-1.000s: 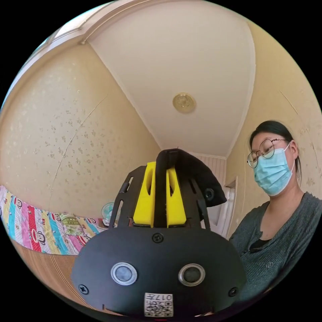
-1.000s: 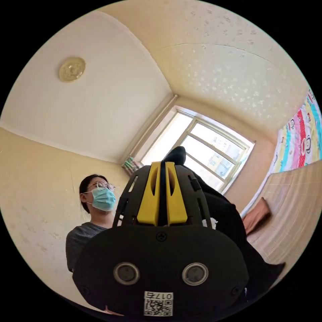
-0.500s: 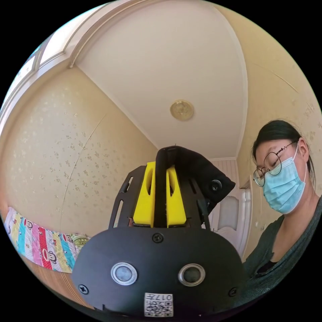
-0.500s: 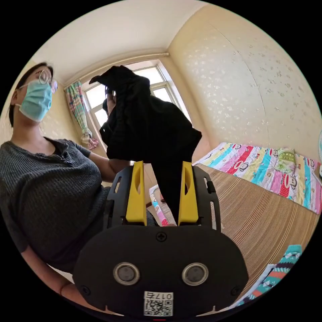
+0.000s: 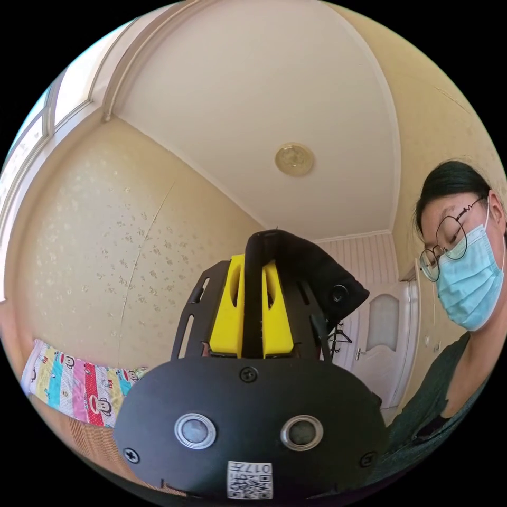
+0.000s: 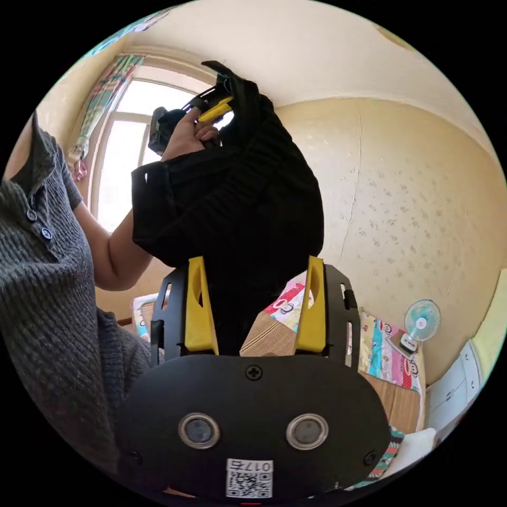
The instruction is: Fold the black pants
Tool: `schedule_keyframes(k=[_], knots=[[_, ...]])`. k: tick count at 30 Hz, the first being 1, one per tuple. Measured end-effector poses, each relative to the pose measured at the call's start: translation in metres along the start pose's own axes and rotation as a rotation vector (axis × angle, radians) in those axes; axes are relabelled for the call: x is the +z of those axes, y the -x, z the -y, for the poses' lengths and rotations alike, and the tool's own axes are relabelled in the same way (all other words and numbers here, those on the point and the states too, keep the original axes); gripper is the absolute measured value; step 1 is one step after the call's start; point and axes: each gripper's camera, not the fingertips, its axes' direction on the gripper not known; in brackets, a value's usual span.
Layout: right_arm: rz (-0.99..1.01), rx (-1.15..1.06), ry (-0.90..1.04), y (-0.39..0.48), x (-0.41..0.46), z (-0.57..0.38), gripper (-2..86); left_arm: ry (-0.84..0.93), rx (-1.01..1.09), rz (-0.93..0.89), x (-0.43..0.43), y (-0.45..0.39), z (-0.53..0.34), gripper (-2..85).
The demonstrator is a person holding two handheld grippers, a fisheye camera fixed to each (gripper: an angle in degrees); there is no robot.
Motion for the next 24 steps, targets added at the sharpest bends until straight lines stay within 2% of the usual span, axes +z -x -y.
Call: schedule_keyframes(k=[4, 7, 9, 11, 15, 18, 21, 24], knots=[[-0.002, 0.108, -0.122, 0.0, -0.022, -0.015, 19.0, 0.01, 0.038, 0.026, -0.002, -0.007, -0.003, 5.1], [0.085, 0.174, -0.225, -0.016, -0.043, -0.025, 15.1, 0.02, 0.028, 0.019, -0.004, -0.006, -0.004, 5.1], [0.26, 0.061, -0.24, -0.018, -0.046, -0.033, 10.2, 0.019, 0.008, 0.004, -0.004, -0.004, -0.005, 5.1], [0.381, 0.0, -0.205, -0.015, -0.041, -0.041, 9.7, 0.001, -0.02, 0.011, -0.005, -0.003, -0.008, 5.1], [0.453, -0.09, -0.004, 0.027, -0.009, -0.062, 16.8, -0.019, -0.033, 0.014, -0.005, -0.007, -0.011, 5.1], [0.418, -0.154, 0.022, 0.071, 0.003, -0.082, 18.1, -0.03, -0.038, -0.01, -0.001, -0.013, -0.013, 5.1], [0.371, -0.115, 0.001, 0.095, 0.009, -0.09, 18.5, -0.035, -0.045, -0.045, 0.006, -0.021, -0.016, 5.1], [0.405, -0.113, -0.009, 0.105, 0.016, -0.094, 18.3, -0.036, -0.08, -0.094, 0.014, -0.026, -0.02, 5.1]])
